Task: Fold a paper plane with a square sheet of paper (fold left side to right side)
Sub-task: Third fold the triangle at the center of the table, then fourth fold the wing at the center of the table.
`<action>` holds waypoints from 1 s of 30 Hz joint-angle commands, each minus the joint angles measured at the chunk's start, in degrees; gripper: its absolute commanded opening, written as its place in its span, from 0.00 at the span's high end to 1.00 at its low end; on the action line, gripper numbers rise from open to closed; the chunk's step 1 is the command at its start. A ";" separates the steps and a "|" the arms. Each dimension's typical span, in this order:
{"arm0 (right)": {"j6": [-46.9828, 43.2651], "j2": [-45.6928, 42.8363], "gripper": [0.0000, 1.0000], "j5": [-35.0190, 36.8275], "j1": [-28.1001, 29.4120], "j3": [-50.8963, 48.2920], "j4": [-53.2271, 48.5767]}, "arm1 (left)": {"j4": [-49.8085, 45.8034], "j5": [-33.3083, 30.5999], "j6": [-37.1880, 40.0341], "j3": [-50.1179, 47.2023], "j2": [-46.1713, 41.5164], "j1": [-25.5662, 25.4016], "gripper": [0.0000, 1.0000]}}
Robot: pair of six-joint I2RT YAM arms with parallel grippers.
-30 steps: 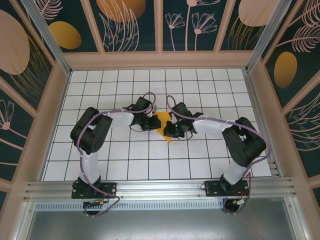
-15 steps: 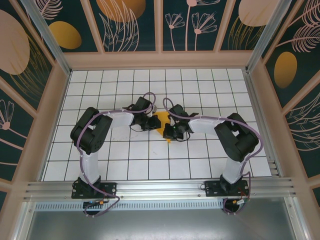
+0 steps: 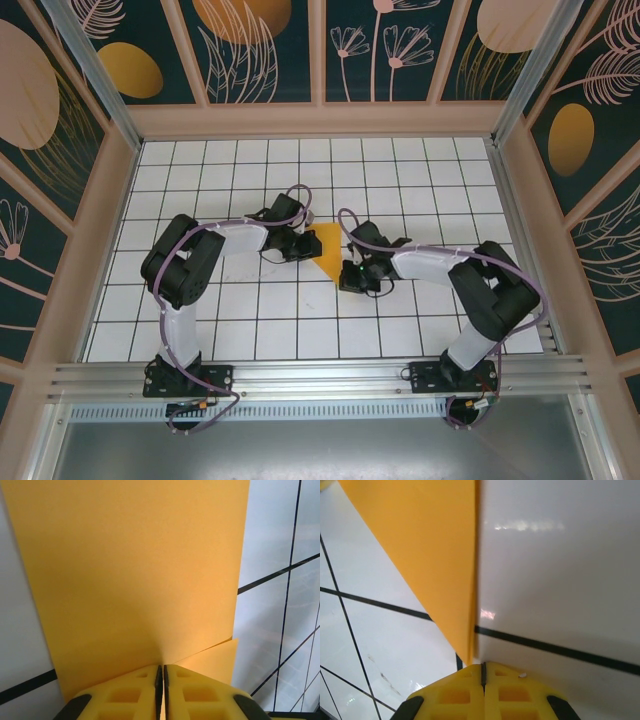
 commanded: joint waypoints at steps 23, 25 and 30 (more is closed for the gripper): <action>-13.11 1.38 0.56 1.82 -7.71 10.67 6.17 | -6.28 -3.43 -1.31 -0.53 -11.88 5.15 0.49; -13.94 4.00 0.57 2.02 -7.69 12.37 5.95 | -6.02 -3.25 -1.56 -0.95 -11.45 5.17 0.48; -15.05 8.09 0.63 0.11 -7.60 14.74 6.10 | -5.17 -3.09 -1.92 -1.56 -10.34 5.24 0.48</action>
